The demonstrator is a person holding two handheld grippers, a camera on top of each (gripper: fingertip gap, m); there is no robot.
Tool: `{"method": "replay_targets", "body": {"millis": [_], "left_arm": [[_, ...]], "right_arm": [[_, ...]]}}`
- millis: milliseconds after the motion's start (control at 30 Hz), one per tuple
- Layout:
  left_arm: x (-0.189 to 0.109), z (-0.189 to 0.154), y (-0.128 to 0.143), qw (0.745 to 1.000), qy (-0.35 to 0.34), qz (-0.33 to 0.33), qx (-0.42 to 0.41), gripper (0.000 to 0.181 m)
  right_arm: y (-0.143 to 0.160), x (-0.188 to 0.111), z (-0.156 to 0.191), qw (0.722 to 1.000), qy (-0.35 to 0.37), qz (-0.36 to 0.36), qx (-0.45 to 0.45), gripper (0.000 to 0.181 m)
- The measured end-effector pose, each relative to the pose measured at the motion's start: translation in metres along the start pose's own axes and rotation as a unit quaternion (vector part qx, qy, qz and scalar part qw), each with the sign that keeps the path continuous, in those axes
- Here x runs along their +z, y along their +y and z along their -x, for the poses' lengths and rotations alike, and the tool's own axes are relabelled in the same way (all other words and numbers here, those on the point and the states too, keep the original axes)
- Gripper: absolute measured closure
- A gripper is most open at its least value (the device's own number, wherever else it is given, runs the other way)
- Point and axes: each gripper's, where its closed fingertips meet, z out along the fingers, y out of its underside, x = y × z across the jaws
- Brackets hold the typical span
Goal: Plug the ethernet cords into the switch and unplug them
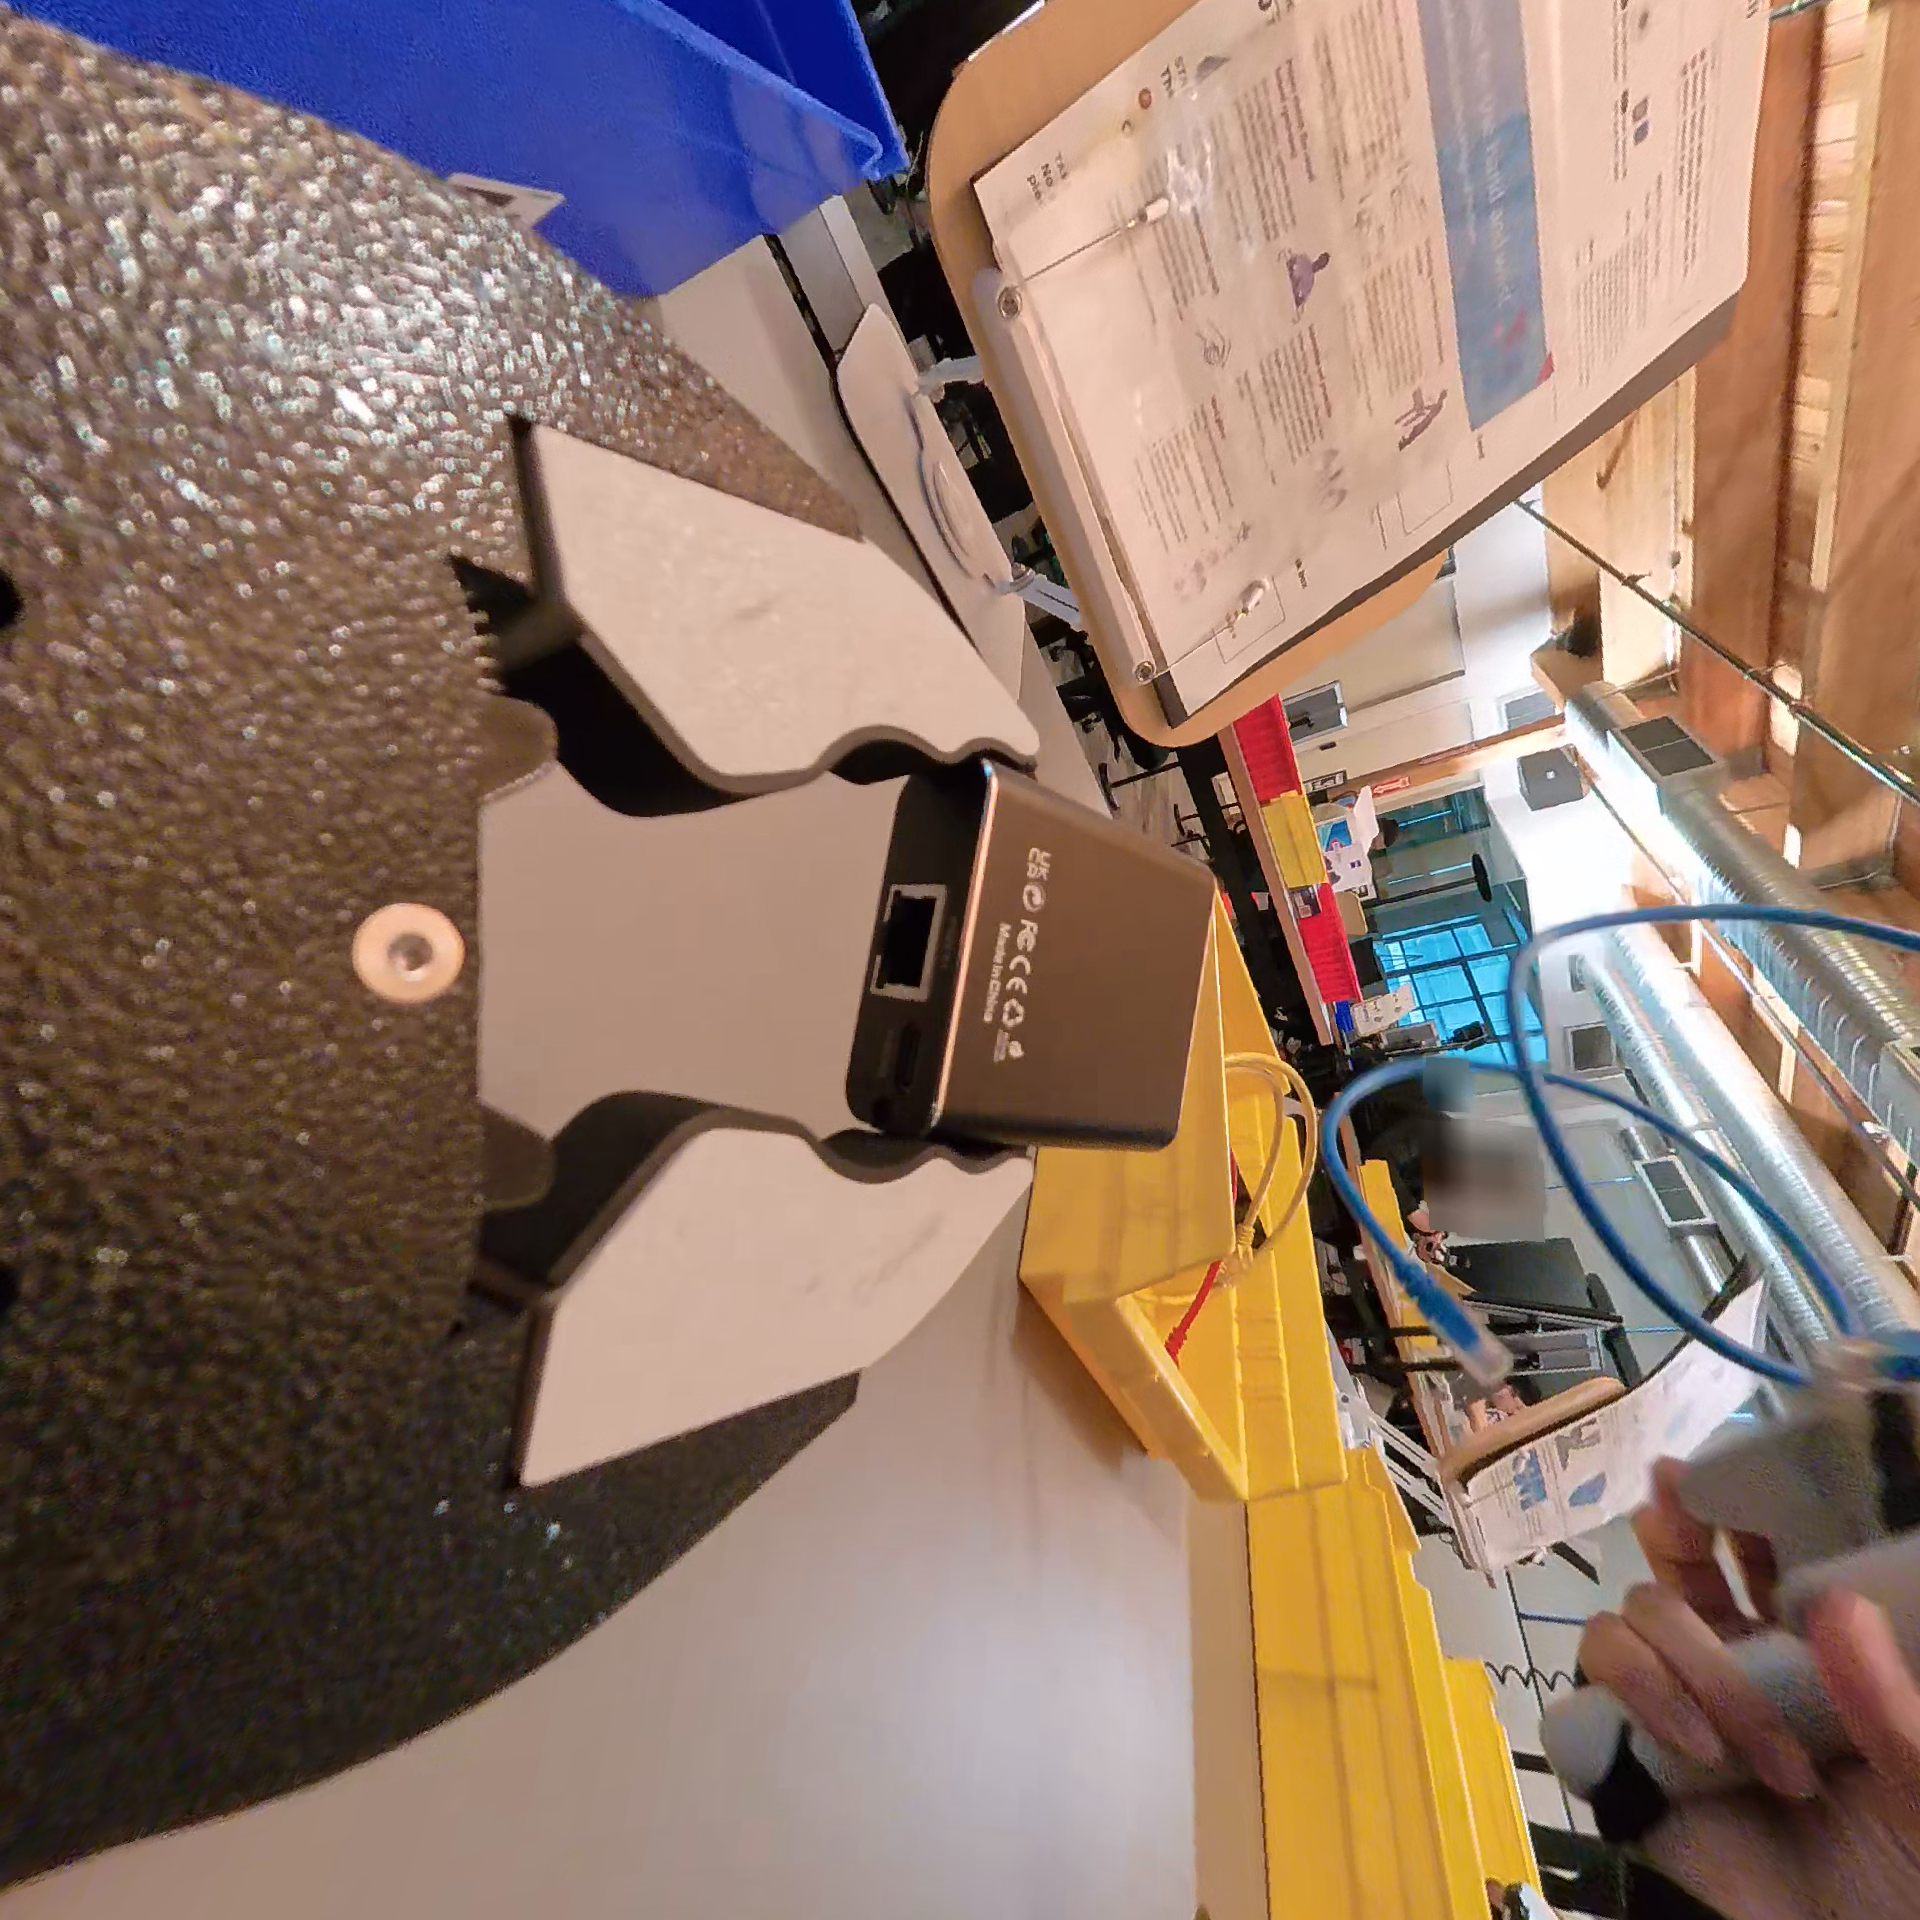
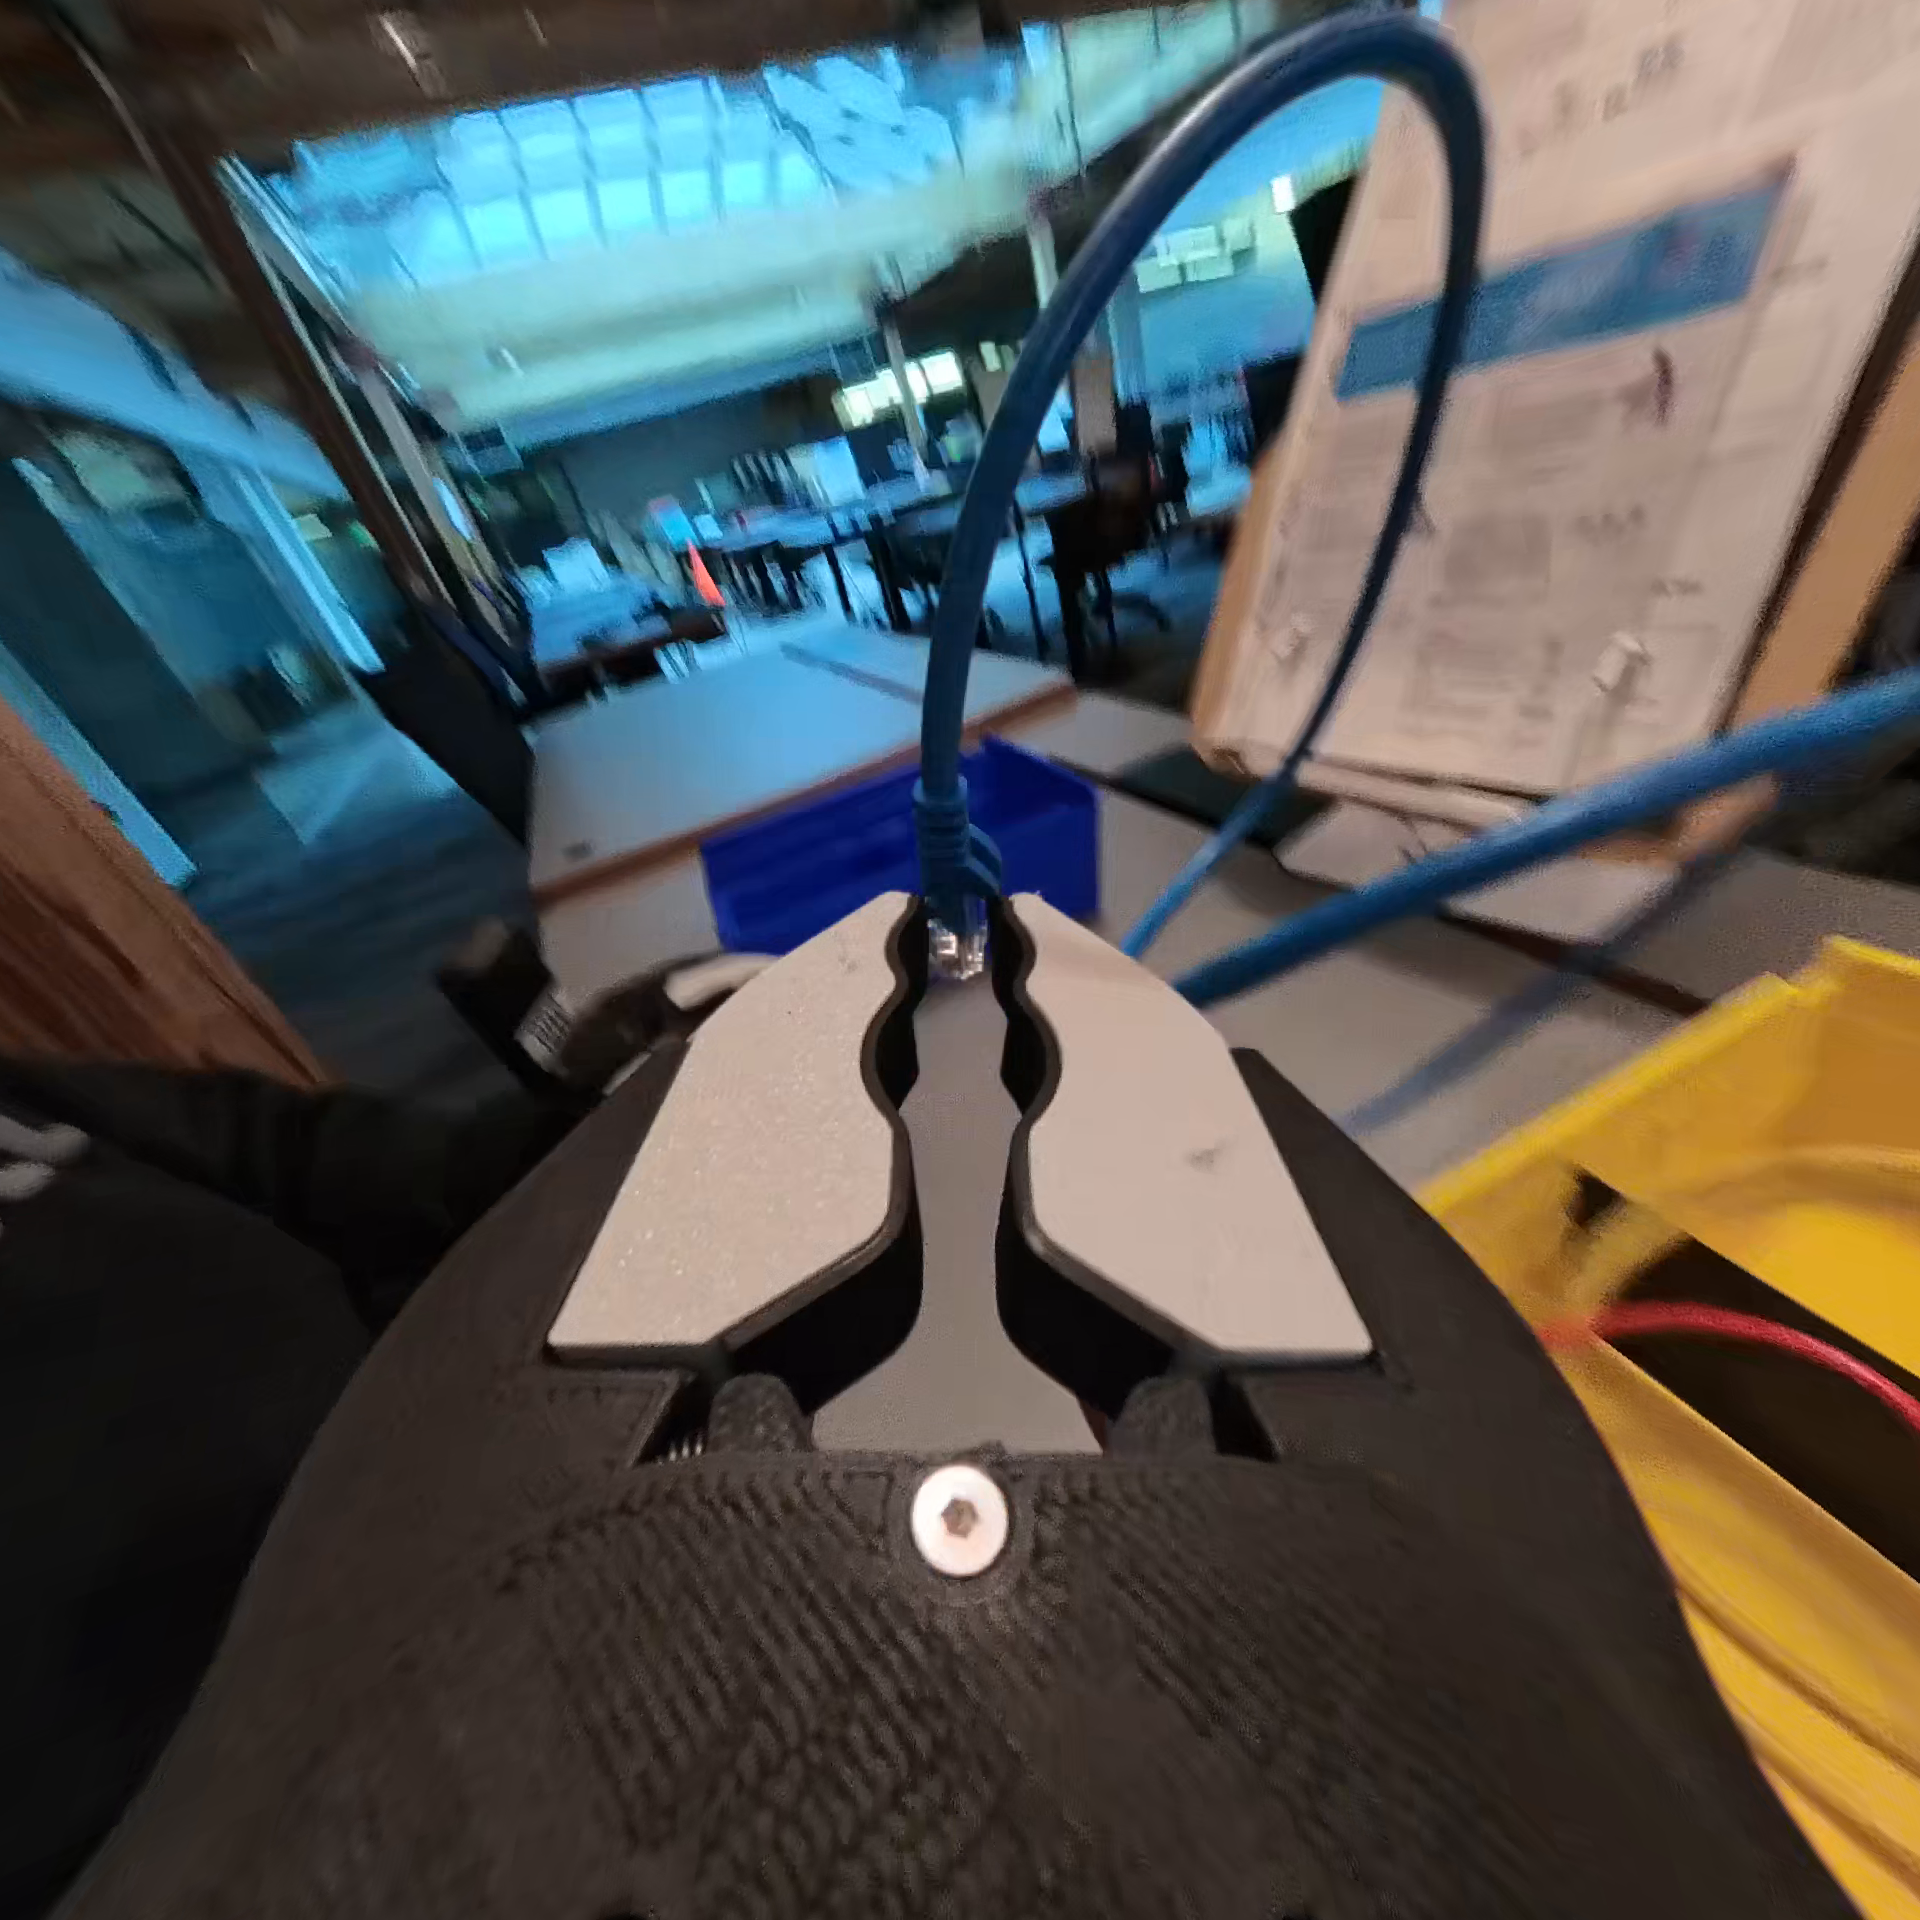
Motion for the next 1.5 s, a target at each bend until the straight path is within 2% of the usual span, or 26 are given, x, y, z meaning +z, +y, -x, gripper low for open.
{"method": "replay_targets", "body": {"millis": [100, 200, 267, 333, 500, 700, 833, 933, 1067, 1133, 1233, 1400, 1500], "left_arm": [[0.0, -0.002, 0.001, 1.0, 0.007, 0.002, -0.001, 0.116], [0.001, -0.003, 0.002, 1.0, 0.014, 0.004, -0.004, 0.116], [0.001, -0.004, 0.002, 1.0, 0.015, 0.004, -0.005, 0.116], [0.001, -0.004, 0.002, 1.0, 0.015, 0.004, -0.005, 0.116], [0.001, -0.004, 0.002, 1.0, 0.017, 0.005, -0.006, 0.116], [0.001, -0.005, 0.002, 1.0, 0.02, 0.005, -0.004, 0.116], [0.0, -0.006, 0.001, 1.0, 0.021, 0.003, -0.002, 0.116], [0.0, -0.006, 0.001, 1.0, 0.023, 0.002, -0.001, 0.116], [0.0, -0.006, 0.001, 1.0, 0.024, 0.001, -0.003, 0.116], [0.0, -0.006, 0.001, 1.0, 0.024, 0.001, -0.006, 0.116], [0.0, -0.005, 0.001, 1.0, 0.023, 0.002, -0.008, 0.116], [0.0, -0.006, 0.001, 1.0, 0.024, 0.003, -0.005, 0.116], [0.0, -0.006, 0.001, 1.0, 0.024, 0.003, -0.006, 0.116]], "right_arm": [[0.021, -0.019, -0.053, 0.995, 0.045, 0.084, 0.011, 0.169], [0.042, -0.037, -0.099, 0.986, 0.092, 0.123, 0.06, 0.169], [0.046, -0.049, -0.119, 0.983, 0.127, 0.116, 0.057, 0.169], [0.04, -0.056, -0.121, 0.986, 0.129, 0.087, 0.061, 0.169], [0.008, -0.057, -0.097, 0.993, 0.103, 0.054, 0.02, 0.169], [-0.062, -0.029, -0.024, 0.998, 0.03, 0.031, -0.042, 0.17], [-0.107, -0.024, 0.001, 0.998, 0.016, -0.023, -0.052, 0.171], [-0.125, -0.027, -0.001, 0.996, 0.043, -0.039, -0.069, 0.171], [-0.133, -0.037, -0.031, 0.983, 0.129, -0.002, -0.127, 0.171], [-0.133, -0.046, -0.05, 0.971, 0.174, 0.033, -0.16, 0.171], [-0.122, -0.06, -0.071, 0.963, 0.187, 0.091, -0.172, 0.171], [-0.067, -0.066, -0.1, 0.968, 0.15, 0.179, -0.091, 0.171], [-0.054, -0.059, -0.09, 0.974, 0.113, 0.179, -0.085, 0.171]]}}
